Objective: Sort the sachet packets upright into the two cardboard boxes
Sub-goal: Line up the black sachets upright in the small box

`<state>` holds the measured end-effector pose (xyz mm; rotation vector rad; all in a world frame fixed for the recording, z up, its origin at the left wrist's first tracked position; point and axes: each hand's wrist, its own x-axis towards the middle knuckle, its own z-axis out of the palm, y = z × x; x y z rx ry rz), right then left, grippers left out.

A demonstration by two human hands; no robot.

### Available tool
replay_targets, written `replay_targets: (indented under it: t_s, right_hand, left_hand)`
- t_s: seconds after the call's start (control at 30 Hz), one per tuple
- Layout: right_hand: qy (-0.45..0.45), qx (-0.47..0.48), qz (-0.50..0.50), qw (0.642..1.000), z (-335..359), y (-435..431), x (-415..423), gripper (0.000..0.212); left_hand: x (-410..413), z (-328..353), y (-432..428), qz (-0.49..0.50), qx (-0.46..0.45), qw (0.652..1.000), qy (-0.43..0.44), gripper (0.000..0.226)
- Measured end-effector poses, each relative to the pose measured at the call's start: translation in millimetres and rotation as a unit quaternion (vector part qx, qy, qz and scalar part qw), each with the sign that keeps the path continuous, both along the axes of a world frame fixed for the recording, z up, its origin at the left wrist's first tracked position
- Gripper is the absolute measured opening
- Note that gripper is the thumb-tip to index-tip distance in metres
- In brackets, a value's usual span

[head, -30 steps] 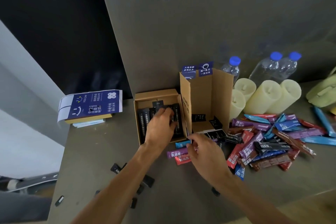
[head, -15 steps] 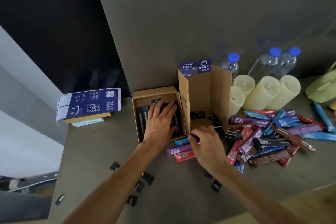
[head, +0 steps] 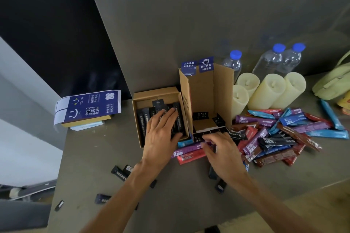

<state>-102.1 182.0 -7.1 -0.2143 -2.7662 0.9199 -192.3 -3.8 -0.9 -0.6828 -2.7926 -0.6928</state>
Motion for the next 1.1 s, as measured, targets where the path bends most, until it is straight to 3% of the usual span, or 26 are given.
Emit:
replay_targets:
  t_s: [0.17,0.3,0.53,0.83,1.0,1.1]
  right_hand:
    - [-0.007,-0.009,-0.039,0.999,-6.6,37.6,35.8,0.011]
    - [-0.032,-0.006,-0.079,0.996,-12.3,56.8,61.8,0.010]
    - [-0.066,-0.018,-0.077,0.995,-23.8,59.7,84.6,0.004]
    - [-0.082,-0.024,-0.069,0.994,-28.5,56.1,91.9,0.004]
    - [-0.098,-0.014,-0.071,0.992,-26.8,58.3,96.6,0.004]
    - [-0.088,-0.014,-0.073,0.993,-25.5,61.7,94.8,0.004]
  left_hand:
    - [48.1,-12.6,-2.0,0.016,0.060,0.998,-0.021,0.028]
    - [79.3,-30.5,17.4,-0.012,0.058,0.990,-0.125,0.008]
    - [111.9,-37.5,64.0,0.032,0.034,0.971,-0.234,0.027]
    - [120.7,-25.7,74.9,0.082,0.028,0.970,-0.227,0.022]
    - [120.6,-15.2,93.1,0.040,0.025,0.985,-0.167,0.008]
    - [117.3,-9.8,110.1,0.047,-0.005,0.984,-0.169,0.016]
